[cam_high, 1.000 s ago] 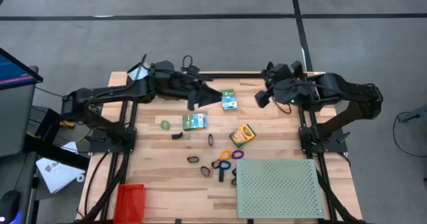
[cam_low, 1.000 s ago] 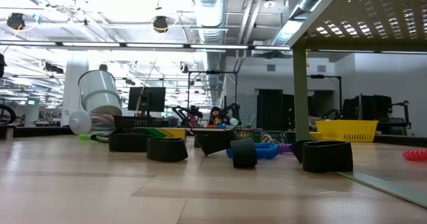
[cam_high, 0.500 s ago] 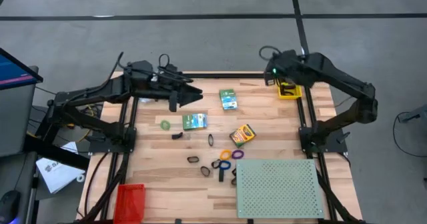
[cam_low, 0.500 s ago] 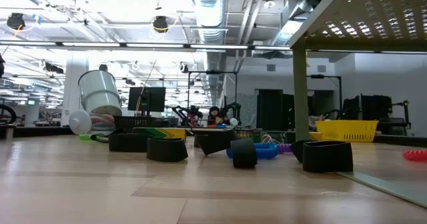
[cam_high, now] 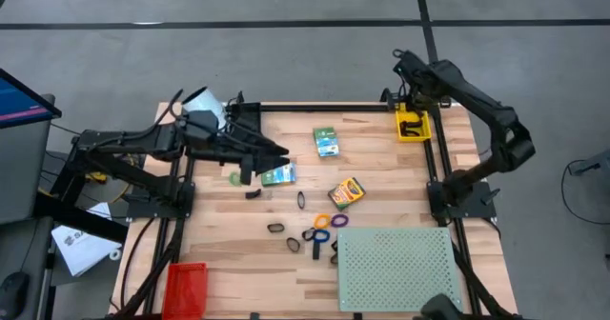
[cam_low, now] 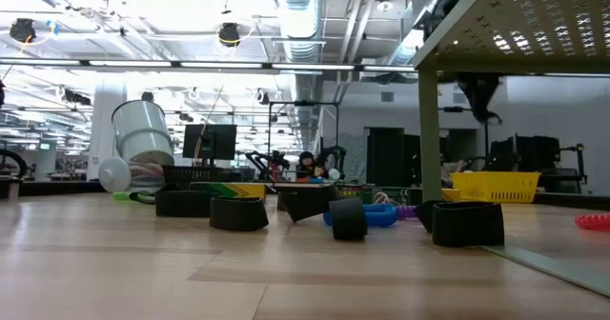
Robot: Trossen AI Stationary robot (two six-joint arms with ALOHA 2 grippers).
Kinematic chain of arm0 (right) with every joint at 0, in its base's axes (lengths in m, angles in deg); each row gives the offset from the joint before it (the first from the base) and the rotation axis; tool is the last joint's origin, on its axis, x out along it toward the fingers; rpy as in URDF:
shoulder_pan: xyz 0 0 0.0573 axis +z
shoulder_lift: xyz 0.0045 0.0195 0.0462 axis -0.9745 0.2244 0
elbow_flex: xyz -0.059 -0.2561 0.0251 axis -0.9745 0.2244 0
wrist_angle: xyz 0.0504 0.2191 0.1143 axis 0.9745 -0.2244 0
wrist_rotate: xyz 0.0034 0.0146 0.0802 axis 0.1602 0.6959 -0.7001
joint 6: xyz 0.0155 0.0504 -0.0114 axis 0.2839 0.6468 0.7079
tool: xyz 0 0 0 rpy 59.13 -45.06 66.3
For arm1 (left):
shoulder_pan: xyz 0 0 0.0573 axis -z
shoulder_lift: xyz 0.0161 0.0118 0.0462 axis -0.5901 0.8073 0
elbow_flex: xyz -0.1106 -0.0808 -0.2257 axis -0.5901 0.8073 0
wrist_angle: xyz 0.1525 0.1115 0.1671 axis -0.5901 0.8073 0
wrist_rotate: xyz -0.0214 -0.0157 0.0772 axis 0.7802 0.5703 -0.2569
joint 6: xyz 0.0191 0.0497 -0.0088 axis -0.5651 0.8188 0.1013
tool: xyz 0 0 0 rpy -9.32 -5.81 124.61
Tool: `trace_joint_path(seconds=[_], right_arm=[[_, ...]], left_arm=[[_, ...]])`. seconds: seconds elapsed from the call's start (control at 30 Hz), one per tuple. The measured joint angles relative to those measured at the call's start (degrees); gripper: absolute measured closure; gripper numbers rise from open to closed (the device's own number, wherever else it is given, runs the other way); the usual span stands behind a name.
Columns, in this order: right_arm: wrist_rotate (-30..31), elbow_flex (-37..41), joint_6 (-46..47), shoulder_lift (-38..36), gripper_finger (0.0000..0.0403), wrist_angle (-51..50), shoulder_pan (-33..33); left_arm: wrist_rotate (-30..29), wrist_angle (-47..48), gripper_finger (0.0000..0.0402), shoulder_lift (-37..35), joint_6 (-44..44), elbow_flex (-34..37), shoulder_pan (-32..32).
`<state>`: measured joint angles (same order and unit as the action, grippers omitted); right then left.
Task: Pick & Place Office Desk Supplies
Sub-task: Put the black rubber band into the yellow bin
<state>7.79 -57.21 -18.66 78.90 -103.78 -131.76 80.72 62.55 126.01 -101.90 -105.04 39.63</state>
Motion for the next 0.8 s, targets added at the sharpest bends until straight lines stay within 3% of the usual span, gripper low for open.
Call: trace_joint_path(seconds=[0.33, 0.6, 0.8], right_arm=[[-3.39, 4.02, -1.07, 4.42, 0.0403, 3.02, -2.88], [3.72, 3.84, 2.11, 3.33, 0.0403, 6.57, -1.87], [4.41, 3.88, 2.69, 3.43, 0.0403, 7.18, -2.11]], left_arm=[[-4.13, -0.15, 0.0212, 0.02, -0.04, 0.00, 3.18], [-4.37, -0.24, 0.0210, 0.02, -1.46, 0.00, 3.43], [-4.41, -1.15, 0.0214, 0.02, -1.72, 0.00, 3.82]])
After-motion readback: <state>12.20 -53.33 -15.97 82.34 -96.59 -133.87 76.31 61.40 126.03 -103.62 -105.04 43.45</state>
